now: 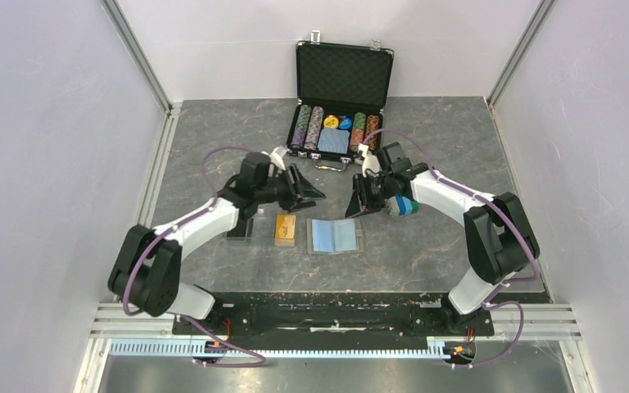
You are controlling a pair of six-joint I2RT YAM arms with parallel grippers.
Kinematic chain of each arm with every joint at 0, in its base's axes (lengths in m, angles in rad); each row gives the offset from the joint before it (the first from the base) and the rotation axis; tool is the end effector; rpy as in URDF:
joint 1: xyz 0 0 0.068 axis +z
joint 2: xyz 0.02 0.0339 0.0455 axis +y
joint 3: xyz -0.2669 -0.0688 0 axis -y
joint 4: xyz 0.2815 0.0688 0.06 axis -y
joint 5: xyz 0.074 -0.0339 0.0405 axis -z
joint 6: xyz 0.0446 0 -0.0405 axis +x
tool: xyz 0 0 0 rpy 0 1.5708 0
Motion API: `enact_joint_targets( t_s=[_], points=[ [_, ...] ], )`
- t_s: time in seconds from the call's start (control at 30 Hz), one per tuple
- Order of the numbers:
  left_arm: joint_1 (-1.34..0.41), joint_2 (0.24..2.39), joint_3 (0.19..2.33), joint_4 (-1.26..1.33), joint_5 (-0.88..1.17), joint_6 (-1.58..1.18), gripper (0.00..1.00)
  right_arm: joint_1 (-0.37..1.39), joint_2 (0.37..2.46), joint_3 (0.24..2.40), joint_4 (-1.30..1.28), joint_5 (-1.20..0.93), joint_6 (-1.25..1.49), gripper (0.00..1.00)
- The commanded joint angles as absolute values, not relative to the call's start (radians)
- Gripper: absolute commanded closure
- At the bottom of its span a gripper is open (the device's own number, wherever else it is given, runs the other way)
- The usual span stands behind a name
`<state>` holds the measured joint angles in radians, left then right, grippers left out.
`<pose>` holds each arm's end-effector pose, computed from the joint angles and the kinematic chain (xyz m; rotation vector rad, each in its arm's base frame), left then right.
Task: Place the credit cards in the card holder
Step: Move the storage box to the center of the board.
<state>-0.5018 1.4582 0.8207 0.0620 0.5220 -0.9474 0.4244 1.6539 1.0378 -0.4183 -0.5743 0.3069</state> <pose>0.2930 -0.1861 0.1981 -0.1890 2.3969 -1.3327 0.3213 0.1718 0.1700 -0.3734 2.6549 0.9996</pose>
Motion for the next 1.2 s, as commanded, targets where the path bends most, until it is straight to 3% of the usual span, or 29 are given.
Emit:
enact_joint_targets(
  t_s=[0.0,0.3,0.57,0.83,1.17],
  points=[
    [-0.389,1.343,0.769,0.048,0.583,-0.967,0.44,0.484,1.685,1.116,-0.386,-0.600,0.339,0.71],
    [-0.161,1.201,0.872,-0.500,0.477,-0.619,0.44,0.580,1.741,1.177,-0.358,-0.608,0.382,0.69],
    [-0.143,1.244,1.072,-0.930,0.058,-0.396,0.44,0.593,1.744,1.160,-0.353,-0.608,0.383,0.67],
    [-0.140,1.310,1.112,-1.025,-0.148,-0.317,0.41,0.593,1.743,1.135,-0.347,-0.607,0.383,0.66],
    [-0.055,1.450,1.114,-1.005,-0.079,-0.230,0.46,0.594,1.739,1.114,-0.345,-0.608,0.380,0.66]
  ],
)
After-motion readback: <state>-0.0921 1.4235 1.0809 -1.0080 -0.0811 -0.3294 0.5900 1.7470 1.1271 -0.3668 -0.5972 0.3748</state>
